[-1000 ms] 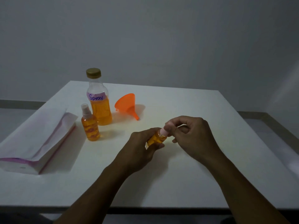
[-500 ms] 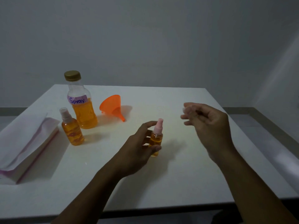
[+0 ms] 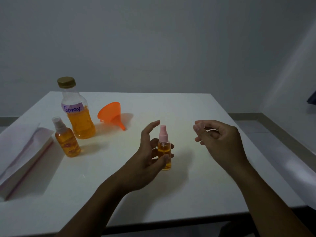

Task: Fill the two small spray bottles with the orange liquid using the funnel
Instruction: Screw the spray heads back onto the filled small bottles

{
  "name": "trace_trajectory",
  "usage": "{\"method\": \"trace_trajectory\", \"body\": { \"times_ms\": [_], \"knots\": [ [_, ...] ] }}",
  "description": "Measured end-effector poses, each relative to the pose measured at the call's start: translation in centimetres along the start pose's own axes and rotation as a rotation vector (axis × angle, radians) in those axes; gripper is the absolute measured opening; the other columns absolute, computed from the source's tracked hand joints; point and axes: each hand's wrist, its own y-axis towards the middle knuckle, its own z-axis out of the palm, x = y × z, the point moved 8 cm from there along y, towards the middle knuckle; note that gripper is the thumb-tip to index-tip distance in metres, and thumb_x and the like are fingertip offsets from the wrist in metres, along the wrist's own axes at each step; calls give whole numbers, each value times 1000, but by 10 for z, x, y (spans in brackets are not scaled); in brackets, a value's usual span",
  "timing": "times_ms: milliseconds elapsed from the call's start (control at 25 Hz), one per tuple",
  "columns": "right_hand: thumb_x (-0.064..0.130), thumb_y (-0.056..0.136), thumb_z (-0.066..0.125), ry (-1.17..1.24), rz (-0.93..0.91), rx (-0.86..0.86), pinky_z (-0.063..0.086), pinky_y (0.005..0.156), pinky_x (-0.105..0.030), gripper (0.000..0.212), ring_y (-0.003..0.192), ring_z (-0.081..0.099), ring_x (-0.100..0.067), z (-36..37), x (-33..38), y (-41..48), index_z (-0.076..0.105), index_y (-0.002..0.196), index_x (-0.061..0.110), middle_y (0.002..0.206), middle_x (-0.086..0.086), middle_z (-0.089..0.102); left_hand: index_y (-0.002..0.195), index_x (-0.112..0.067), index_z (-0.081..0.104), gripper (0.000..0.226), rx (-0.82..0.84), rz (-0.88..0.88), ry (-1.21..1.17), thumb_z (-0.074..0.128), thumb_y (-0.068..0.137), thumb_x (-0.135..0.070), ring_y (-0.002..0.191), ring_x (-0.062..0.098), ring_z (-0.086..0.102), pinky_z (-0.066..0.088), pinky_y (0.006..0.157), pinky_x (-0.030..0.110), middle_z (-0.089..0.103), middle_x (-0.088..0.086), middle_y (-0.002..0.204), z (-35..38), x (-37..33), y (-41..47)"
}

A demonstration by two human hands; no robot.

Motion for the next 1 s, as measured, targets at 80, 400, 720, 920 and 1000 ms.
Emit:
{"method": "trace_trajectory", "body": {
  "times_ms": [80,400,720,920,1000],
  "knots": [
    [44,90,68,-5,5,3,63,76,-38,31,72,74,-4,-1,-1,0,75,110,22,88,13,76,141,-48,4,75,-1,11,-3,56,95,-20,110,16,63,54,87,25,55,-2,124,2,-1,1],
    [40,90,69,14,2,7,63,73,-34,28,69,74,-4,-1,-2,1,75,109,20,98,12,76,133,-51,15,80,-175,17,85,73,79,-40,97,18,63,58,77,25,53,-4,111,-9,-1,2],
    [42,90,68,7,-15,15,63,70,-30,27,70,73,-1,4,-3,4,74,109,24,99,14,74,125,-55,12,84,-282,57,206,78,75,-40,85,7,60,57,67,21,52,-13,100,-17,-2,3],
    [41,90,68,17,-17,20,62,71,-30,24,69,73,-1,8,-1,5,74,106,24,98,18,73,132,-53,14,82,-304,43,363,73,80,-30,76,11,58,52,62,14,45,-19,98,-18,-1,0],
    [41,90,69,18,-20,26,63,71,-31,22,69,73,-1,11,0,5,74,105,25,99,19,73,130,-50,18,78,-328,43,403,70,80,-22,71,11,54,46,57,12,47,-16,92,-19,-2,-1]
  ]
}}
